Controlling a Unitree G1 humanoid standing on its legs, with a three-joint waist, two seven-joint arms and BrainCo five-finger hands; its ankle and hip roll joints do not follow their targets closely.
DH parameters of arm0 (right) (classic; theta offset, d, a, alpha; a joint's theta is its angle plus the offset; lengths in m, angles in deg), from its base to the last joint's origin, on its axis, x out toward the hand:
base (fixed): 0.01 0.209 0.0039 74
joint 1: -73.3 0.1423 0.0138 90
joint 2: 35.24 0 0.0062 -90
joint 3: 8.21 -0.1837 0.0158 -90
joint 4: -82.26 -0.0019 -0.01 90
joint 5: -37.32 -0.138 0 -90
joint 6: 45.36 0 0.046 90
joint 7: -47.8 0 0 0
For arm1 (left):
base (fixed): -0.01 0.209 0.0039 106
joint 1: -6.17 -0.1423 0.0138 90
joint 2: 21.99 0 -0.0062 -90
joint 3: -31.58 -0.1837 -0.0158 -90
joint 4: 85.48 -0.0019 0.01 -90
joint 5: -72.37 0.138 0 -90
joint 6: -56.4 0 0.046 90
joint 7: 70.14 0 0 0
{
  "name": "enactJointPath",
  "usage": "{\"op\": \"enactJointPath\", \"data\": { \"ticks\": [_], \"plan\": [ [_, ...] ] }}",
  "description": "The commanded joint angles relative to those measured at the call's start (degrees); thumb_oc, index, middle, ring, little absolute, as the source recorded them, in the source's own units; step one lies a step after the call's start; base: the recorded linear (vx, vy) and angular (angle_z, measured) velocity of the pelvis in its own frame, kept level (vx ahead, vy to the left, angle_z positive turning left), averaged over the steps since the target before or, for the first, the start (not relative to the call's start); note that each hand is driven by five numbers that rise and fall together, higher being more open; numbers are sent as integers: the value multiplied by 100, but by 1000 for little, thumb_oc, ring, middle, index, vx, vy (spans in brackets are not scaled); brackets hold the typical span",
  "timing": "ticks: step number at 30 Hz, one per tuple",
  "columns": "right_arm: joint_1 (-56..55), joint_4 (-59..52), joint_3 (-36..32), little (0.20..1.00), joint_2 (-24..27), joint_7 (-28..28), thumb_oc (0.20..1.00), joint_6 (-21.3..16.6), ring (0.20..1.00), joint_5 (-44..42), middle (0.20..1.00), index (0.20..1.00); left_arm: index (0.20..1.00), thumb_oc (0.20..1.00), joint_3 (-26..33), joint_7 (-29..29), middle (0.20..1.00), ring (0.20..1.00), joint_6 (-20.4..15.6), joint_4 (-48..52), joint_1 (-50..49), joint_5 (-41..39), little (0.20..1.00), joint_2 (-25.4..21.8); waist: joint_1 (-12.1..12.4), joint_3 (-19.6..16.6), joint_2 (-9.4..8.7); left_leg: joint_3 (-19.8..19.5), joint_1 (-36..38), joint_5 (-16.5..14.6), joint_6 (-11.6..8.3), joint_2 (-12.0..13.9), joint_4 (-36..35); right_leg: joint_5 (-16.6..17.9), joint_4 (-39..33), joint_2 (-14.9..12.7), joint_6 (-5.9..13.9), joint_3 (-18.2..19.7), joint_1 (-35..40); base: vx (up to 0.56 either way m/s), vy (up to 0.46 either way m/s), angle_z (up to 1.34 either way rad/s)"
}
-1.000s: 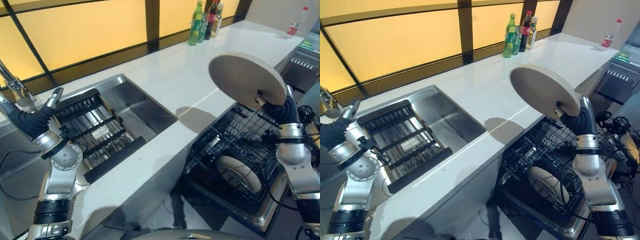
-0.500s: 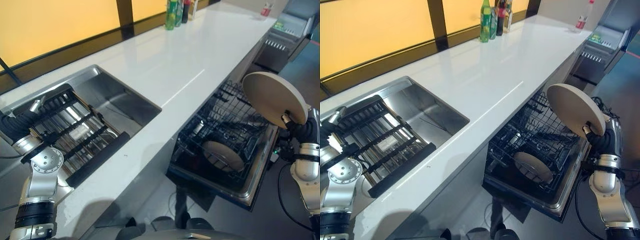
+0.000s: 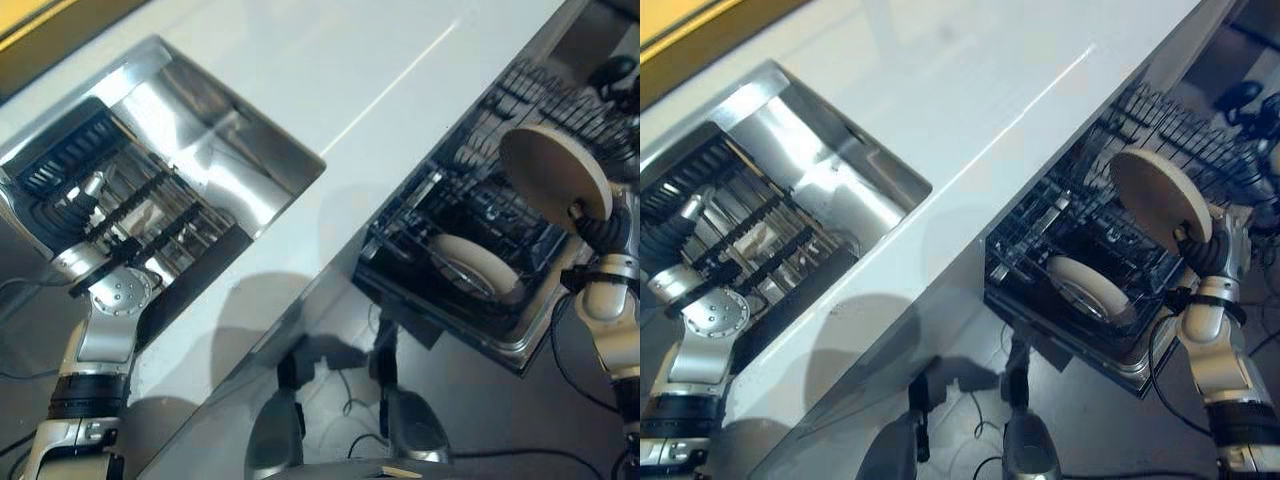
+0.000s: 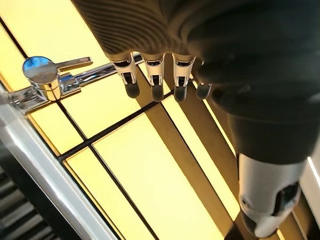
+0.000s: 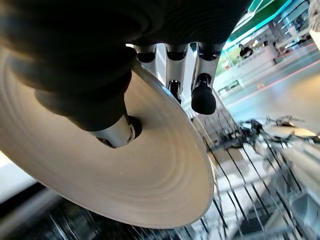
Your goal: Pick up plates and place into dishwasher.
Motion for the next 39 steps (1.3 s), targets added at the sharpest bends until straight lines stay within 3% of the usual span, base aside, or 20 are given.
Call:
{"op": "enactJointPath", "data": {
  "ticks": [1,11,17,23,35,36,37,38,39],
  "plan": [
    [603,-51,245,200,720,-327,200,-55,200,-6,200,200,1000,1000,-151,418,1000,1000,5,-156,455,73,1000,-81,-111,-56,-71,-75,-341,-225,-184,384,561,-200,774,-351,230,320,-836,-140,12,2],
    [1268,374,694,200,1167,-324,200,35,200,24,200,200,1000,1000,-330,635,1000,1000,243,-99,723,61,1000,-166,-186,349,285,-12,-947,-57,-193,293,689,-399,1199,-264,94,393,-1486,-64,-3,-4],
    [1452,544,809,200,1182,57,200,177,200,-87,200,200,1000,1000,-355,640,1000,1000,334,-43,766,-17,1000,-209,-209,454,418,50,-1023,6,-198,269,608,-450,1261,-268,63,411,-1621,-8,3,-3],
    [1626,1075,1097,200,1203,634,200,595,200,-120,200,200,1000,1000,-361,623,1000,1000,369,-61,810,-61,1000,-265,-163,547,494,93,-1112,35,-189,249,602,-461,1326,-321,50,403,-1748,-6,-18,1],
    [2276,1795,1709,200,1473,635,200,1413,200,527,200,200,1000,1000,-554,548,1000,1000,387,-39,973,-251,1000,-457,-72,664,600,59,-1235,75,-145,189,571,-479,1406,-358,43,337,-1862,-7,-19,1],
    [2283,1812,1696,247,1463,630,247,1440,247,524,247,247,1000,1000,-561,538,1000,1000,396,-40,984,-268,1000,-469,-71,664,598,60,-1239,75,-143,191,569,-475,1408,-359,46,335,-1867,0,0,0],
    [2274,1818,1677,523,1453,629,523,1451,523,542,523,523,1000,1000,-562,530,1000,1000,399,-41,988,-281,1000,-475,-70,664,594,60,-1242,76,-142,192,569,-472,1407,-360,50,332,-1868,0,0,0],
    [2265,1812,1649,944,1431,615,944,1491,944,567,944,944,1000,1000,-567,511,1000,1000,397,-56,996,-337,1000,-475,-74,664,594,67,-1228,79,-138,191,550,-461,1390,-361,54,328,-1857,0,0,0],
    [2257,1793,1625,1000,1427,629,1000,1510,1000,546,1000,1000,1000,1000,-569,488,1000,1000,380,-75,994,-390,1000,-461,-78,663,591,69,-1216,81,-136,187,539,-453,1374,-361,56,328,-1846,0,0,0]
  ]
}}
